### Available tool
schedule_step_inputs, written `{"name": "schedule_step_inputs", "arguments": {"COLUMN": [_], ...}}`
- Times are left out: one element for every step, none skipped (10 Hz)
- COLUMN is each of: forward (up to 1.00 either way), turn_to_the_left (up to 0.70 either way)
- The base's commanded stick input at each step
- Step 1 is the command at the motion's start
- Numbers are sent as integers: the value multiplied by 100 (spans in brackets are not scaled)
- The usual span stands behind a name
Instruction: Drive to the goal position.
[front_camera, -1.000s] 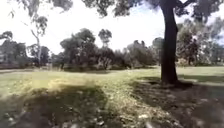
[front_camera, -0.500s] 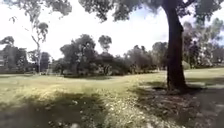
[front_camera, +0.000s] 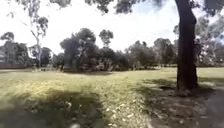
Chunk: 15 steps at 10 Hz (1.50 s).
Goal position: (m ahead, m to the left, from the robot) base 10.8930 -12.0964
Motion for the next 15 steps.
{"name": "schedule_step_inputs", "arguments": {"forward": [70, 70, 70, 70, 70, 70, 70, 70, 70, 70, 70, 70, 70, 70, 70], "turn_to_the_left": [0, 0, 0, 0, 0, 0, 0, 0, 0, 0, -22, -35, -35, -35, -35]}}
